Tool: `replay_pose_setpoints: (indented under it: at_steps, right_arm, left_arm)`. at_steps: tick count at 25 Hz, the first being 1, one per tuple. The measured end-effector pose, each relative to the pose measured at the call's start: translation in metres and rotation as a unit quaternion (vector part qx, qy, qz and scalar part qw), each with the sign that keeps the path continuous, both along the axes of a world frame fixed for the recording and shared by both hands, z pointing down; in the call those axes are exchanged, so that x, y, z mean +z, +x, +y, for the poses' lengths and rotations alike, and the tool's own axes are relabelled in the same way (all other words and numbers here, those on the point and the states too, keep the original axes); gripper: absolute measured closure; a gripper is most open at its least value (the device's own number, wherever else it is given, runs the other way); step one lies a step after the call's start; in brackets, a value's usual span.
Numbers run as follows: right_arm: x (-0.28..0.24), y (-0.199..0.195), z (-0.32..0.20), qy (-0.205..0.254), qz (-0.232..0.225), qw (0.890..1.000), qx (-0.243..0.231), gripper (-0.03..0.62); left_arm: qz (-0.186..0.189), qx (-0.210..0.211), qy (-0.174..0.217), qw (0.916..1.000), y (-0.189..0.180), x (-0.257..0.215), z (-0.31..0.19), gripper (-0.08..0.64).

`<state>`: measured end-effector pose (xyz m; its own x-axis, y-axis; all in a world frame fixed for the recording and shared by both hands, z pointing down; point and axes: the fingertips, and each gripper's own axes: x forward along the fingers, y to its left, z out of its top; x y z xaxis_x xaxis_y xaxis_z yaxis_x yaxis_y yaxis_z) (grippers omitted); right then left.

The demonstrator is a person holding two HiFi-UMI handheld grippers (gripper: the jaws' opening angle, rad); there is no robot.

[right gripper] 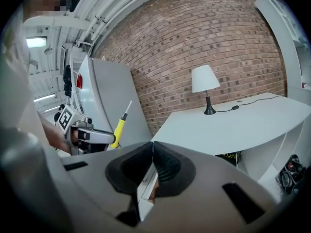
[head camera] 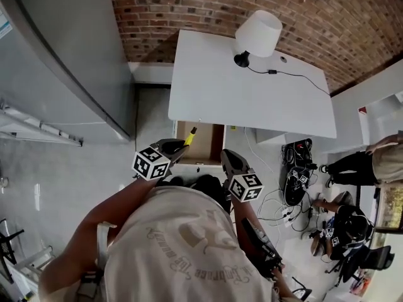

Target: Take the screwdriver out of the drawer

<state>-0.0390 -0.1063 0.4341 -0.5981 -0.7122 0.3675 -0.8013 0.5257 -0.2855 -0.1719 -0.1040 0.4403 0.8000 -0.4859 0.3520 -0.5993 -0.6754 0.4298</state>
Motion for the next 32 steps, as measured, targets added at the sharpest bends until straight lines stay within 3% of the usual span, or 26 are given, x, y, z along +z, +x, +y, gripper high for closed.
replay_pose_setpoints:
  at_steps: [13, 32]
  right_arm:
    - [-0.015, 0.005, 0.007, 0.026, 0.004, 1.0, -0.003, 0.586]
    - [-0.009, 0.011, 0.008, 0.018, 0.008, 1.0, 0.003, 0.586]
  left_arm:
    - [0.017, -0.008, 0.03, 0.9994, 0.004, -0.017, -0.005, 0.495]
    - [0.022, -0.006, 0.02, 0.9995, 0.007, -0.012, -0.008, 0.495]
